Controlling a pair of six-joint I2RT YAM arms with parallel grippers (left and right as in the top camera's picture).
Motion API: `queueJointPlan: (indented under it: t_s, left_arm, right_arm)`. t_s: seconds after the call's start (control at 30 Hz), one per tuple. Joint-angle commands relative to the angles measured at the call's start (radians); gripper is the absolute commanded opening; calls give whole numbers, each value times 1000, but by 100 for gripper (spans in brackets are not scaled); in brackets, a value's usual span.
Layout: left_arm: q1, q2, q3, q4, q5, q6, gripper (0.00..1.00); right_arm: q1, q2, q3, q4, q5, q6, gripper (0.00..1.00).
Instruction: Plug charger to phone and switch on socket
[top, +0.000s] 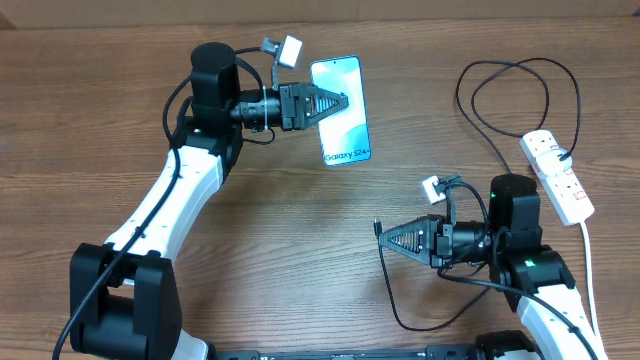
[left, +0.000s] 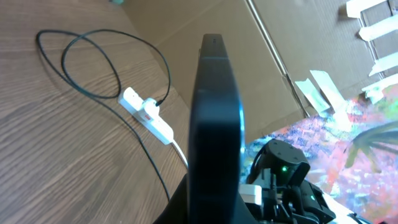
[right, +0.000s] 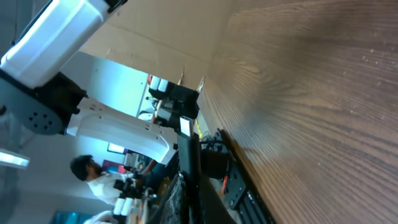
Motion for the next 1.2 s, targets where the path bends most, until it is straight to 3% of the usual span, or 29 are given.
queueJointPlan:
  t_s: [0.0, 0.3, 0.53, 1.17]
  left_arm:
    - [-6, -4, 9, 22, -28, -27, 4]
    - [-6, -4, 9, 48, -42, -26, 4]
    - [-5, -4, 9, 48, -31, -21, 4]
    - [-6, -2, 9, 47, -14, -3, 4]
  right_arm:
    - [13, 15, -1, 2, -16, 37, 4]
    - [182, 31, -1, 97, 108, 164, 4]
    - [279, 31, -1, 116, 108, 164, 4]
    - [286, 31, -1, 198, 108, 192, 4]
